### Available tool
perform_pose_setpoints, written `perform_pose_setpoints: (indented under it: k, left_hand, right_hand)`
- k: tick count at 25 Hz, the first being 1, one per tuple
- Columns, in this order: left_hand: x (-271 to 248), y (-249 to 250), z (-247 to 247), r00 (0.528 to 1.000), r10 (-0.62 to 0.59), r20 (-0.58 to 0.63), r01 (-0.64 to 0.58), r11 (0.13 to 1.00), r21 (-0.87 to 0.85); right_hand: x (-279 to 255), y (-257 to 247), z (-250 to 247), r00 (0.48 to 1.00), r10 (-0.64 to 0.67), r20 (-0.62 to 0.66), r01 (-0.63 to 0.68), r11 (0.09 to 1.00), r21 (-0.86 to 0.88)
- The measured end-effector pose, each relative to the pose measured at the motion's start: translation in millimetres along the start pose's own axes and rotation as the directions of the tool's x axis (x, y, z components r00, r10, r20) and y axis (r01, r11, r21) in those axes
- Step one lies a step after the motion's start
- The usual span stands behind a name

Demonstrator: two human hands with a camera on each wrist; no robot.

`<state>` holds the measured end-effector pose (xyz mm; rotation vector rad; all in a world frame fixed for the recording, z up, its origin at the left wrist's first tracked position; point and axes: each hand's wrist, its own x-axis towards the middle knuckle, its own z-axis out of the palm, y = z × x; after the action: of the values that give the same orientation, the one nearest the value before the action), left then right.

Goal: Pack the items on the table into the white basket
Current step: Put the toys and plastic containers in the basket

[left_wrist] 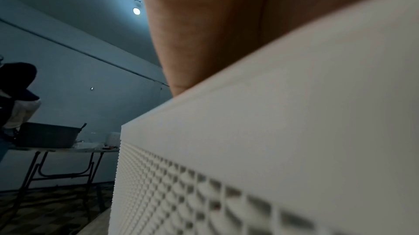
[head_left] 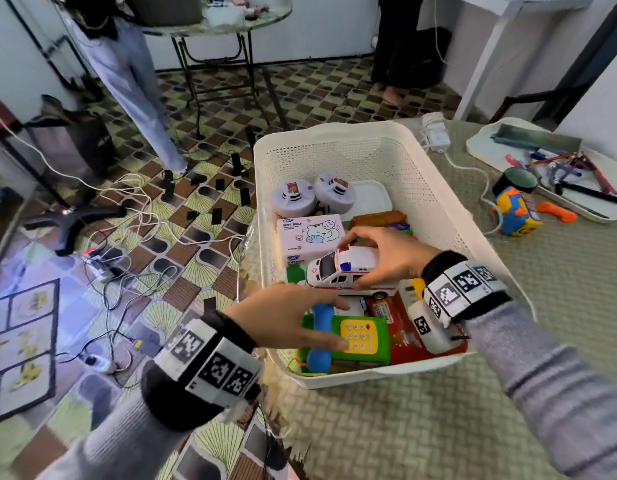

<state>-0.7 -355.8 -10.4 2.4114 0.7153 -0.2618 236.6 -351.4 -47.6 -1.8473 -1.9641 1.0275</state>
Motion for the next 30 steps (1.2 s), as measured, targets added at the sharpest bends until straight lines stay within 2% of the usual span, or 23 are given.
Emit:
perform_pose_setpoints:
  k: [4,8,9,10,11,12,13,14,15,16,18,19,25,30]
  left_hand:
    - [1,2,5,0.996,-0.068,-0.065,0.079,0.981,0.177]
    - [-4,-2,0,0.989,-0.144,-0.022,0.145,0.969,0.198]
    - [-6,-3,0,0.989,-0.145,-0.04,0.15,0.973,0.176]
    - [-8,-3,0,0.983,-0.135,-0.121,0.148,0.983,0.105]
    - [-10,-4,0,0.953,-0.127,-0.275,0.134,0.991,0.004]
    - [-13,-5,1,0.876,-0.147,-0.46,0.115,0.989,-0.097]
    - [-15,-8,2,0.774,-0.206,-0.599,0.12,0.976,-0.18]
    - [-17,-11,4,0.687,-0.27,-0.675,0.142,0.96,-0.24]
    - [-19,-14,6,0.644,-0.334,-0.688,0.169,0.939,-0.298]
    - [-21,-19,11,0.647,-0.39,-0.656,0.177,0.913,-0.368]
    - [-20,-24,23,0.696,-0.453,-0.557,0.123,0.84,-0.529]
    - [-19,-26,28,0.705,-0.468,-0.533,0.086,0.803,-0.59]
    - [-10,-37,43,0.629,-0.513,-0.584,0.002,0.753,-0.658]
    - [-9,-42,46,0.628,-0.535,-0.565,-0.051,0.697,-0.715]
  right_hand:
    - [0,-2,2,0.998,-0.039,0.051,0.039,0.999,0.005]
    - [-1,-6,6,0.99,-0.08,0.116,0.075,0.996,0.041]
    - [-2,-8,8,0.986,-0.096,0.139,0.087,0.994,0.064]
    - [-1,-9,10,0.983,-0.107,0.15,0.095,0.992,0.084]
    - [-2,-10,11,0.982,-0.114,0.15,0.099,0.99,0.102]
    - [-2,-12,11,0.983,-0.114,0.147,0.098,0.989,0.111]
    - [-2,-14,11,0.982,-0.118,0.147,0.102,0.989,0.107]
    - [-2,-16,11,0.982,-0.126,0.142,0.112,0.989,0.099]
    - [-3,-18,11,0.983,-0.134,0.129,0.123,0.988,0.089]
    - [-3,-19,12,0.983,-0.139,0.118,0.13,0.988,0.079]
    - [-6,-22,12,0.98,-0.154,0.124,0.146,0.986,0.077]
    - [-6,-23,12,0.977,-0.165,0.139,0.155,0.985,0.08]
    - [-3,-21,9,0.969,-0.173,0.178,0.157,0.982,0.102]
    - [-2,-22,15,0.962,-0.146,0.231,0.13,0.988,0.082]
